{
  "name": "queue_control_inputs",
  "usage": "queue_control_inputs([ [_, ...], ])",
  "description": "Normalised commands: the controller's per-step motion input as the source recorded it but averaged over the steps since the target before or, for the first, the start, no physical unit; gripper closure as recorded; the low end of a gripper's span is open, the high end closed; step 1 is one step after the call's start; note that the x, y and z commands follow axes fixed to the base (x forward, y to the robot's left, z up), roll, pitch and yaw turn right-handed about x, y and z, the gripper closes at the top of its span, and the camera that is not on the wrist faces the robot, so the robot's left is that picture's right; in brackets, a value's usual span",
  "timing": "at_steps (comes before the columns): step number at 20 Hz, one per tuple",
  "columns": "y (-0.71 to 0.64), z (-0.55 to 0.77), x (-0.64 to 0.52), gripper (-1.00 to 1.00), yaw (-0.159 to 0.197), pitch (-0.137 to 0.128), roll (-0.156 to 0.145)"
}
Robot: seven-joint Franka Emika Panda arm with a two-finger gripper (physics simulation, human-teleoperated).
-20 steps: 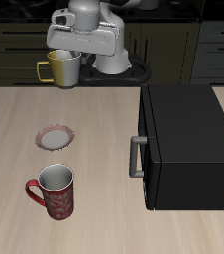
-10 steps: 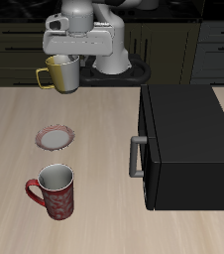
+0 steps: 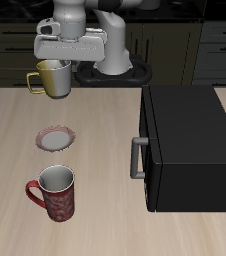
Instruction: Place the white and yellow mug on the plate
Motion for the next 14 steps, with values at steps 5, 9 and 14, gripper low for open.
queue_control_inputs([
  [5, -0.09, -0.26, 0.17, 1.00, 0.009, 0.035, -0.022],
  [9, -0.08, -0.25, 0.22, 1.00, 0.006, 0.027, -0.015],
  [14, -0.04, -0.14, 0.05, 1.00, -0.004, 0.006, 0.001],
])
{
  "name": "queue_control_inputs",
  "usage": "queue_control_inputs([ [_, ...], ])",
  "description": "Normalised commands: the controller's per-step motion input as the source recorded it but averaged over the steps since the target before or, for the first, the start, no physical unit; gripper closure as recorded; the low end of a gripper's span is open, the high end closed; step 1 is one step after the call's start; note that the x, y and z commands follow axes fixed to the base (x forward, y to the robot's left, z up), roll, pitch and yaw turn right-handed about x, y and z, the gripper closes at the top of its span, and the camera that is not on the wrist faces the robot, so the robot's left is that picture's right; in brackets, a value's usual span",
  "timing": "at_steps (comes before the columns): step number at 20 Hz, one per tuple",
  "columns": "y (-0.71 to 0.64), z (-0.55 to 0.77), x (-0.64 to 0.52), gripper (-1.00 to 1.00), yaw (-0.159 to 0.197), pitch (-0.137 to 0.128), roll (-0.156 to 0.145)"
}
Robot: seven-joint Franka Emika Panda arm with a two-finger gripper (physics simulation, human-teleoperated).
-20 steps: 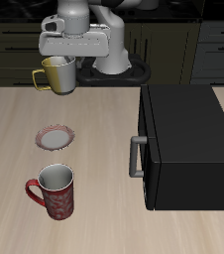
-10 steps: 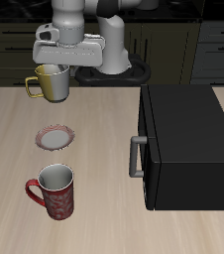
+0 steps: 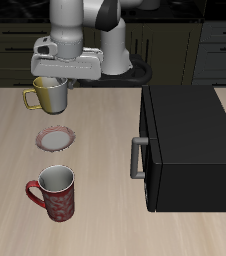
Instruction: Place the white and yellow mug on the plate
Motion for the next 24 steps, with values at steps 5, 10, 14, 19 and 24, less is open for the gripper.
queue_control_inputs([
  [5, -0.02, -0.15, 0.03, 1.00, -0.015, 0.014, 0.011],
  [10, -0.10, -0.20, 0.02, 1.00, -0.017, 0.021, -0.009],
  [14, -0.12, -0.25, 0.01, 1.00, -0.008, 0.018, -0.022],
  [19, -0.09, -0.17, 0.04, 1.00, -0.011, 0.014, -0.024],
  [24, -0.02, -0.16, 0.09, 1.00, 0.002, 0.018, -0.009],
])
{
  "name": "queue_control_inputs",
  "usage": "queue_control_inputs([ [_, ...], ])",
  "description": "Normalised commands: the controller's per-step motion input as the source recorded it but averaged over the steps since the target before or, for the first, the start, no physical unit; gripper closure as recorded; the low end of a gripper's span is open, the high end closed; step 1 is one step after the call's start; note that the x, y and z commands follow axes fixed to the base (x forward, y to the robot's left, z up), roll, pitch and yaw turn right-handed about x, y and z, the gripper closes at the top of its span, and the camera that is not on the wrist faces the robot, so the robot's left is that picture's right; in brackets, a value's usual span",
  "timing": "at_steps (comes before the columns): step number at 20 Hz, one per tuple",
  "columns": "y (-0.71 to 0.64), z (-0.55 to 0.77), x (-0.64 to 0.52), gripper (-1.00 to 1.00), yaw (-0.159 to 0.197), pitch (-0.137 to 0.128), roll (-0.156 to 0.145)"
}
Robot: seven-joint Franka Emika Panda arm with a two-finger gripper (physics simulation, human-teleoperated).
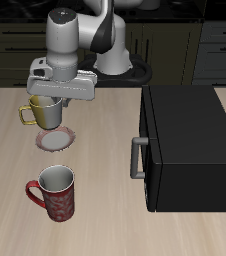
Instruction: Place the white and yellow mug on the plate
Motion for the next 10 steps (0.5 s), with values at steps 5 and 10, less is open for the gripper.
queue_control_inputs([
  [5, 0.04, -0.16, 0.07, 1.00, 0.002, 0.022, 0.006],
  [10, 0.11, -0.11, 0.08, 1.00, 0.013, 0.014, 0.026],
])
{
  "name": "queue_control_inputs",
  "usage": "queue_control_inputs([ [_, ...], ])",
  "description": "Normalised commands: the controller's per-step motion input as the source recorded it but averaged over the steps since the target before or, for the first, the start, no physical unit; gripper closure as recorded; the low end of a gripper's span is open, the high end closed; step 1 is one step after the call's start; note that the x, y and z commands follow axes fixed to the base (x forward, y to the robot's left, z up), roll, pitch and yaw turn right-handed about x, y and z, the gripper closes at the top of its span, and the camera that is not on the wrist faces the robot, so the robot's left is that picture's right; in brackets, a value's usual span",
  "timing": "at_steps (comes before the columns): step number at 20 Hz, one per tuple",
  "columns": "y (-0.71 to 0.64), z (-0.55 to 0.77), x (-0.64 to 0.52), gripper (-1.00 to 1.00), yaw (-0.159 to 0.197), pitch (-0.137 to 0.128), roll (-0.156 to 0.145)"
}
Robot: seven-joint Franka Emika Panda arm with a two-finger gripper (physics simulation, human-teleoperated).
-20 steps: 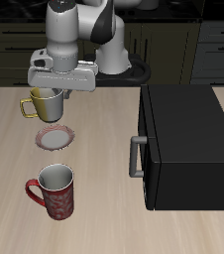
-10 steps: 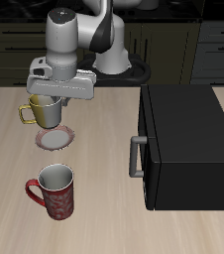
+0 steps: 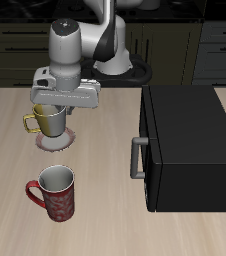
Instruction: Place the white and yellow mug on the plate
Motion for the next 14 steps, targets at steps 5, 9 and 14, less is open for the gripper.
queue_control_inputs([
  [5, 0.03, -0.04, 0.06, 1.00, -0.012, 0.013, 0.009],
  [9, 0.03, -0.20, 0.00, 1.00, -0.022, 0.048, -0.011],
  [14, 0.07, -0.21, -0.04, 1.00, -0.003, 0.033, 0.006],
])
